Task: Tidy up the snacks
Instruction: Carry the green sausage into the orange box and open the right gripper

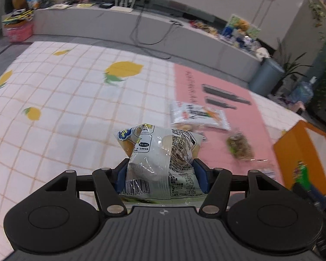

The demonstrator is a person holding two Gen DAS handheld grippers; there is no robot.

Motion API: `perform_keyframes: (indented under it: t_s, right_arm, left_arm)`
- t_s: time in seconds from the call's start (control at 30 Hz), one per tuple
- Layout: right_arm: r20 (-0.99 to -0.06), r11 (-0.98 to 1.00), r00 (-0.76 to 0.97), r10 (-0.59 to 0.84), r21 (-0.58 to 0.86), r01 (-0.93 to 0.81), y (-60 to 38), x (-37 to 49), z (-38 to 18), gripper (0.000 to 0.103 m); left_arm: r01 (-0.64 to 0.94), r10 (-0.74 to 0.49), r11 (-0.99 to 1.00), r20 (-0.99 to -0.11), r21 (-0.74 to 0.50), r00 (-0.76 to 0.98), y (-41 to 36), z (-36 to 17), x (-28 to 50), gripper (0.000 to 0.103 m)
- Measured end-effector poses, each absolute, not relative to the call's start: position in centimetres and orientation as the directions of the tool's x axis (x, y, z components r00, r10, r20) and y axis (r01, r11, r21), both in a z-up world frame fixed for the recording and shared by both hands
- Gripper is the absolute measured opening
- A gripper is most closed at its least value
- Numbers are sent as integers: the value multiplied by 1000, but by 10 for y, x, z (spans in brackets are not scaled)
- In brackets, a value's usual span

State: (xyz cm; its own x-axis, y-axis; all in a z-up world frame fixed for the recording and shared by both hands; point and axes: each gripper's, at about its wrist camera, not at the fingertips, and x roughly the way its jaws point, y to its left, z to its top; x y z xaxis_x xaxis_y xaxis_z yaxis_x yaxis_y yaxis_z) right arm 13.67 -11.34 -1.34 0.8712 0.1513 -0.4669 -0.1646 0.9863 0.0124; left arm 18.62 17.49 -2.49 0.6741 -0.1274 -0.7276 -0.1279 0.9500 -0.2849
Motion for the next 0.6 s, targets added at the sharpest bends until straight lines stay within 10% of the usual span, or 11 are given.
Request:
perform_keyframes:
  t_s: [0.6]
  right_arm:
    - [-477,989,879,-15,124,84,-332,175,28,21]
  left_arm:
    - [145,-349,923,-620,-356,702,53,25,203,70]
